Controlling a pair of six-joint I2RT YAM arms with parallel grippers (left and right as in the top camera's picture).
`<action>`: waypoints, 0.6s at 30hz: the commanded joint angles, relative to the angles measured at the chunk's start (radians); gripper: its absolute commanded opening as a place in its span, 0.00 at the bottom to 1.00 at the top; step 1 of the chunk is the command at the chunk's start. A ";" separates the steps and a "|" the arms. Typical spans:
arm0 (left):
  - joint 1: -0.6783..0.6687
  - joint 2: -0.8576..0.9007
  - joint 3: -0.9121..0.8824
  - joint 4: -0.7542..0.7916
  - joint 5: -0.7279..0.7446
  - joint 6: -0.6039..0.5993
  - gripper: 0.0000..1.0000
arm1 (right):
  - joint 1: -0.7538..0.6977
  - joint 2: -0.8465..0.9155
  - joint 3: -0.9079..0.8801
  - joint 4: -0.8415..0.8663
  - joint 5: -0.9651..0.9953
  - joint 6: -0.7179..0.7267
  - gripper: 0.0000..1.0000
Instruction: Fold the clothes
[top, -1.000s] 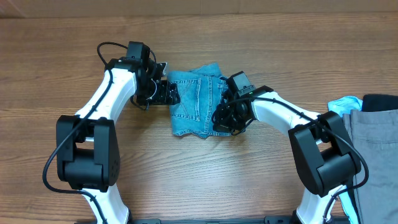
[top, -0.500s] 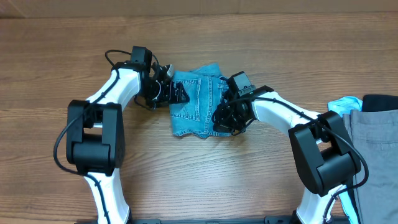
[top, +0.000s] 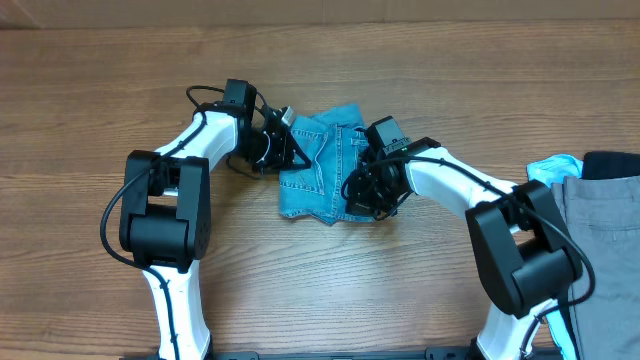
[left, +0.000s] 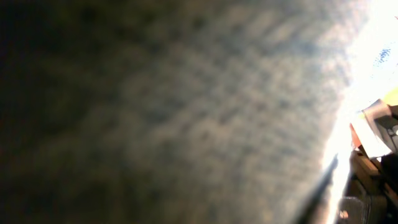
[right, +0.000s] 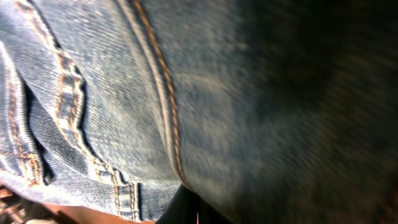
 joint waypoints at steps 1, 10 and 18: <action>0.047 -0.055 0.024 -0.082 0.029 0.042 0.04 | 0.002 -0.140 -0.023 -0.060 0.180 -0.017 0.04; 0.312 -0.302 0.105 -0.018 0.085 -0.080 0.04 | 0.002 -0.450 -0.003 -0.121 0.192 -0.040 0.05; 0.597 -0.231 0.105 0.172 -0.070 -0.252 0.04 | 0.003 -0.508 -0.004 -0.181 0.192 -0.040 0.05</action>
